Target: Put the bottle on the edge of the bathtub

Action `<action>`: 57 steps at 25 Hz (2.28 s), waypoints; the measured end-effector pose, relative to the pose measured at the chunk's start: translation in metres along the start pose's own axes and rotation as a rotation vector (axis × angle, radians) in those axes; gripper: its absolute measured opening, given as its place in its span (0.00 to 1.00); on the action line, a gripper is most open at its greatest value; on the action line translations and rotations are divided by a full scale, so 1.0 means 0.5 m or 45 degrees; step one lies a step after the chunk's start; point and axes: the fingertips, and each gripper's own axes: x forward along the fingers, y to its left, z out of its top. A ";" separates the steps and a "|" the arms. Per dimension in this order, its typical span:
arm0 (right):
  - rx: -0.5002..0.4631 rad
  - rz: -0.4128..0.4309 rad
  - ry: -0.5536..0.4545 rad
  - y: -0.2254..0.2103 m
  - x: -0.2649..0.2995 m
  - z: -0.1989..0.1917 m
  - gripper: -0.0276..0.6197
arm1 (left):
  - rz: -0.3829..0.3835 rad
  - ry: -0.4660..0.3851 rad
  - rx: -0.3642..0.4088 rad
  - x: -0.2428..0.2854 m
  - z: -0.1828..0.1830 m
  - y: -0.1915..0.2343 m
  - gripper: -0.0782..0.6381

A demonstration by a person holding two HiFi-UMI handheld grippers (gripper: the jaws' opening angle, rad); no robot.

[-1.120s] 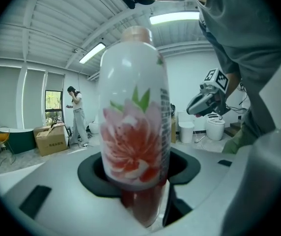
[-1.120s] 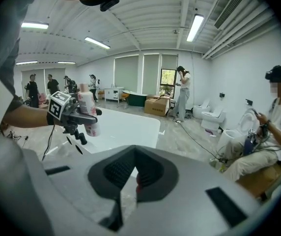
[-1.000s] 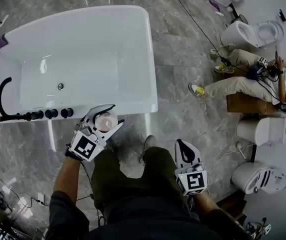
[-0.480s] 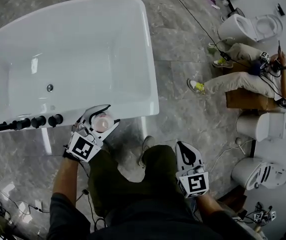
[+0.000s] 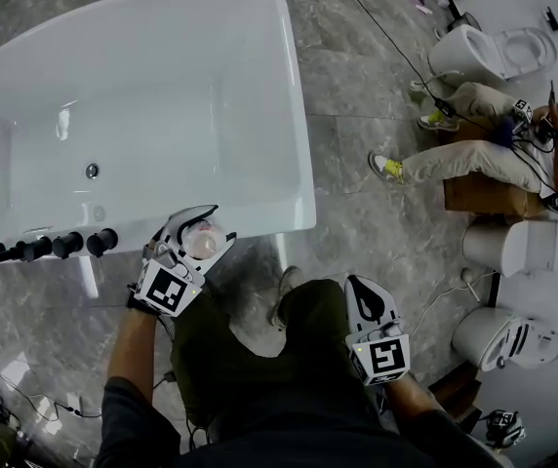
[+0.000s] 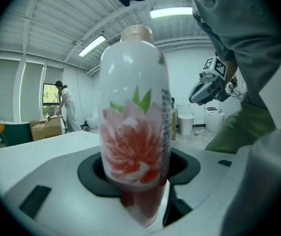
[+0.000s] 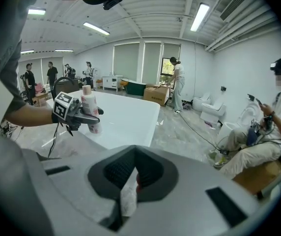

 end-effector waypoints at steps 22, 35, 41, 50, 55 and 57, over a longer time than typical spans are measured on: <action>-0.031 0.034 0.043 -0.006 0.049 -0.033 0.05 | -0.001 -0.012 -0.034 0.024 -0.059 -0.005 0.44; -0.027 0.057 0.043 0.005 0.049 -0.031 0.05 | -0.013 0.039 -0.065 0.012 -0.078 -0.004 0.50; -0.033 0.059 0.042 0.005 0.049 -0.033 0.04 | -0.006 0.039 -0.098 -0.005 -0.074 0.007 0.54; -0.023 0.086 -0.003 0.012 0.032 -0.003 0.04 | 0.026 0.066 -0.132 -0.053 -0.042 0.006 0.55; -0.007 0.114 -0.043 0.016 -0.006 0.050 0.04 | 0.083 0.110 -0.179 -0.103 0.011 0.002 0.55; -0.001 0.128 -0.065 0.018 -0.026 0.078 0.04 | 0.111 0.127 -0.202 -0.127 0.040 -0.002 0.55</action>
